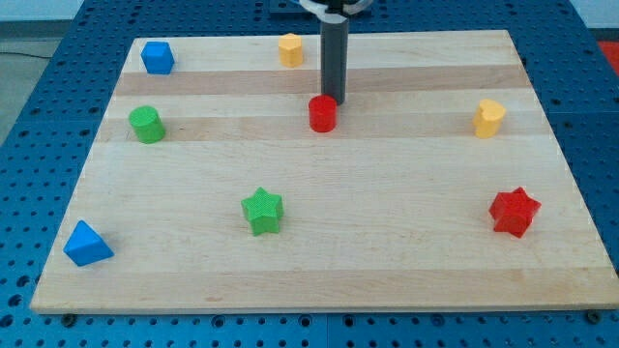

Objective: Keep the yellow heart diagonally above the top right side of the red circle

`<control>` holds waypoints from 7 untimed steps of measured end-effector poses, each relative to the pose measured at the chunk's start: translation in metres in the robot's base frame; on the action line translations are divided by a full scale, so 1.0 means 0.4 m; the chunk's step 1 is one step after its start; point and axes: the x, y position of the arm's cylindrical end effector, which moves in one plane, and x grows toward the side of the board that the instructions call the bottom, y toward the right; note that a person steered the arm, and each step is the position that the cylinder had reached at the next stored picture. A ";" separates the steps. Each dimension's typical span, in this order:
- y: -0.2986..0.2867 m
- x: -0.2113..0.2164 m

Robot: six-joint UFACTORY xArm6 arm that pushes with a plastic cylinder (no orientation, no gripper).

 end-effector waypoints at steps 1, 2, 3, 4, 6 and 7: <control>0.000 0.000; 0.015 0.011; 0.219 0.174; 0.332 0.242; 0.555 0.171; 0.514 0.007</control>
